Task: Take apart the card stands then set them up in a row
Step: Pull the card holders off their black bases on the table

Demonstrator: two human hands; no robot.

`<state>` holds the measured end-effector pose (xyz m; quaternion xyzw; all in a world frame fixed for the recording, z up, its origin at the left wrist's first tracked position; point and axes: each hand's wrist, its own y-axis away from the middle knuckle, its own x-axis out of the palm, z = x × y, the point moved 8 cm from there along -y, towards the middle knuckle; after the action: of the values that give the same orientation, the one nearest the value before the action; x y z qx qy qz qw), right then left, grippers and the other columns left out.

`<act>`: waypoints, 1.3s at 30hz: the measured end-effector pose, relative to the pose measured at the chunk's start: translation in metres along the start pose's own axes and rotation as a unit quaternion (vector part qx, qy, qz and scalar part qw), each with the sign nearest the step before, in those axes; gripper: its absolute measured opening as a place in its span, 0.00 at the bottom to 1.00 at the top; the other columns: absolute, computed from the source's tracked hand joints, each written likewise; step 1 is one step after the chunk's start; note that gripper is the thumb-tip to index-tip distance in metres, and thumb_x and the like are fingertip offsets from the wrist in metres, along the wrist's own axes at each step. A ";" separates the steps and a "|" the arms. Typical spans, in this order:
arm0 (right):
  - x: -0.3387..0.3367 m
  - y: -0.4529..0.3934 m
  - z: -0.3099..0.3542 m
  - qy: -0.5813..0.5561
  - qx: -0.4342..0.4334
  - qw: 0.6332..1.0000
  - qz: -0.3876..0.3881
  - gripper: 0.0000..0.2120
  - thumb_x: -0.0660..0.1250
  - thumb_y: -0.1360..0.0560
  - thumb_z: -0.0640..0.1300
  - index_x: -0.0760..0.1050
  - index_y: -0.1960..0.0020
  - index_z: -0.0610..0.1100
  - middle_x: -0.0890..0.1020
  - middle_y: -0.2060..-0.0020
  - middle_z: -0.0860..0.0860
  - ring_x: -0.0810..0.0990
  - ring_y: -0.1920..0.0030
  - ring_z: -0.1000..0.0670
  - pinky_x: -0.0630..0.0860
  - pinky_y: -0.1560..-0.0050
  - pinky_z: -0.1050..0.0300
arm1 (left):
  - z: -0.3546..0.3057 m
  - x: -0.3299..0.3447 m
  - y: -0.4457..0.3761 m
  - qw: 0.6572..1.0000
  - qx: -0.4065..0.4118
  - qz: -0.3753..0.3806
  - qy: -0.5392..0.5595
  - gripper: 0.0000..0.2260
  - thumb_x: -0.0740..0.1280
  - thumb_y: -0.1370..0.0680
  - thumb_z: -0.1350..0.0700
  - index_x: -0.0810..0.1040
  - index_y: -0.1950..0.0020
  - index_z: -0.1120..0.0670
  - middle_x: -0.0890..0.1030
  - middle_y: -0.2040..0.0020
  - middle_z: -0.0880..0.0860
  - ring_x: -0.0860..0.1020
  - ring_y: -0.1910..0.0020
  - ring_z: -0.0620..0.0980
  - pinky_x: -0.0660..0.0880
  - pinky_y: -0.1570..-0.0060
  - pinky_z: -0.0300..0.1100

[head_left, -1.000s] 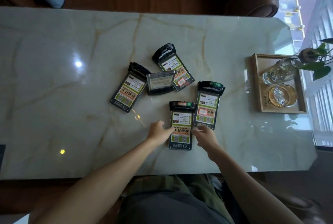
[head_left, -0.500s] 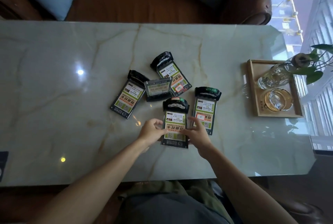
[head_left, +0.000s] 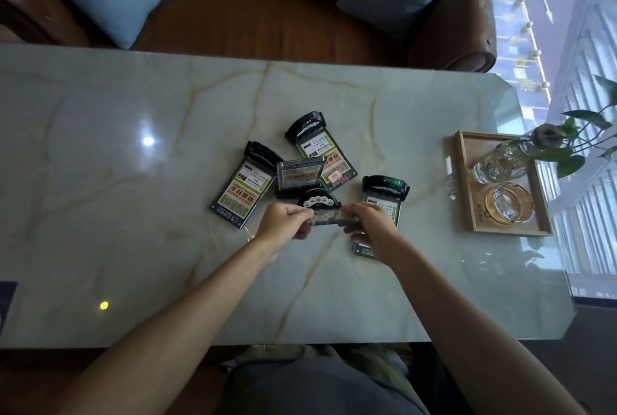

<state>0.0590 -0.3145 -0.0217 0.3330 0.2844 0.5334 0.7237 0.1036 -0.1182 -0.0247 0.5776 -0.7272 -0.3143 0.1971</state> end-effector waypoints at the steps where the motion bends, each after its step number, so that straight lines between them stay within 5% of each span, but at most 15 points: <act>1: -0.001 0.000 0.000 -0.003 0.001 1.000 0.000 0.06 0.67 0.23 0.38 0.82 0.52 0.38 0.84 0.62 0.40 0.79 0.71 0.49 0.75 0.72 0.59 | -0.001 0.001 0.000 1.000 0.001 -0.001 0.003 0.07 0.71 0.23 0.59 0.85 0.57 0.61 0.83 0.65 0.59 0.80 0.67 0.52 0.81 0.63 0.44; 9: 0.005 -0.005 -0.006 0.015 0.019 1.000 0.021 0.17 0.58 0.18 0.43 0.84 0.52 0.38 0.85 0.61 0.40 0.82 0.66 0.46 0.79 0.64 0.55 | 0.009 -0.008 0.008 0.998 -0.022 -0.045 0.041 0.11 0.67 0.20 0.57 0.83 0.56 0.63 0.83 0.62 0.61 0.80 0.67 0.55 0.81 0.63 0.45; 15: -0.001 -0.008 -0.006 0.027 0.015 0.998 0.056 0.14 0.60 0.18 0.45 0.83 0.48 0.38 0.84 0.62 0.42 0.81 0.66 0.46 0.81 0.63 0.53 | 0.031 -0.006 0.014 0.992 -0.035 -0.113 0.042 0.09 0.65 0.19 0.57 0.78 0.49 0.64 0.83 0.61 0.60 0.80 0.64 0.56 0.78 0.64 0.46; 20: -0.054 -0.025 -0.009 0.076 -0.050 0.995 -0.048 0.11 0.66 0.23 0.43 0.79 0.43 0.42 0.82 0.61 0.45 0.79 0.64 0.47 0.79 0.63 0.52 | 0.057 0.049 0.022 0.993 -0.100 -0.049 -0.031 0.06 0.64 0.20 0.58 0.76 0.57 0.56 0.77 0.62 0.57 0.73 0.67 0.52 0.68 0.68 0.40; 25: -0.111 -0.028 -0.043 0.116 -0.002 0.985 -0.128 0.15 0.69 0.25 0.44 0.72 0.40 0.41 0.80 0.52 0.46 0.79 0.56 0.47 0.75 0.58 0.52 | 0.054 0.116 0.015 0.990 -0.072 0.009 -0.119 0.11 0.68 0.24 0.50 0.74 0.62 0.54 0.69 0.67 0.57 0.70 0.65 0.53 0.62 0.61 0.44; 27: -0.122 -0.031 -0.064 0.118 0.040 0.985 -0.119 0.15 0.70 0.25 0.45 0.69 0.42 0.42 0.77 0.53 0.46 0.77 0.56 0.48 0.75 0.56 0.51 | 0.059 0.136 0.006 0.990 -0.081 0.019 -0.116 0.14 0.69 0.24 0.49 0.79 0.46 0.59 0.79 0.52 0.62 0.78 0.50 0.58 0.67 0.55 0.44; 28: -0.125 -0.034 -0.073 0.114 0.057 0.986 -0.108 0.16 0.70 0.25 0.46 0.69 0.42 0.42 0.77 0.53 0.45 0.76 0.57 0.48 0.76 0.55 0.50 | 0.061 0.143 0.003 0.989 -0.092 0.018 -0.118 0.21 0.69 0.23 0.49 0.76 0.34 0.59 0.79 0.40 0.59 0.77 0.39 0.57 0.70 0.47 0.43; 30: -0.127 -0.039 -0.090 0.080 0.082 0.990 -0.080 0.19 0.69 0.26 0.47 0.72 0.40 0.38 0.79 0.50 0.44 0.78 0.55 0.48 0.79 0.55 0.50 | 0.067 0.152 -0.003 0.986 -0.109 0.009 -0.126 0.28 0.70 0.23 0.49 0.70 0.27 0.59 0.75 0.30 0.56 0.74 0.33 0.55 0.70 0.38 0.43; 32: -0.127 -0.040 -0.096 0.046 0.088 0.993 -0.057 0.17 0.68 0.24 0.44 0.74 0.39 0.36 0.81 0.50 0.42 0.80 0.53 0.47 0.80 0.51 0.47 | 0.070 0.156 -0.008 0.984 -0.109 0.001 -0.138 0.22 0.70 0.23 0.50 0.75 0.33 0.61 0.78 0.35 0.59 0.78 0.38 0.55 0.72 0.41 0.44; 35: -0.131 -0.038 -0.095 0.036 0.090 0.995 -0.035 0.06 0.67 0.21 0.41 0.77 0.46 0.41 0.82 0.57 0.45 0.79 0.58 0.48 0.78 0.52 0.50 | 0.066 0.159 -0.008 0.984 -0.105 0.000 -0.142 0.08 0.70 0.23 0.52 0.78 0.58 0.56 0.79 0.58 0.56 0.75 0.62 0.50 0.68 0.63 0.40; 39: -0.142 -0.039 -0.093 0.035 0.098 0.994 -0.023 0.12 0.69 0.24 0.38 0.75 0.41 0.44 0.83 0.50 0.42 0.81 0.54 0.46 0.78 0.56 0.52 | 0.059 0.165 -0.009 0.983 -0.112 0.010 -0.145 0.08 0.73 0.25 0.51 0.77 0.54 0.51 0.82 0.55 0.53 0.76 0.60 0.50 0.72 0.61 0.41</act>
<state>-0.0275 -0.4429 -0.1015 0.3765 0.3680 0.4976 0.6893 0.0299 -0.2652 -0.0864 0.4927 -0.7141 -0.4723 0.1559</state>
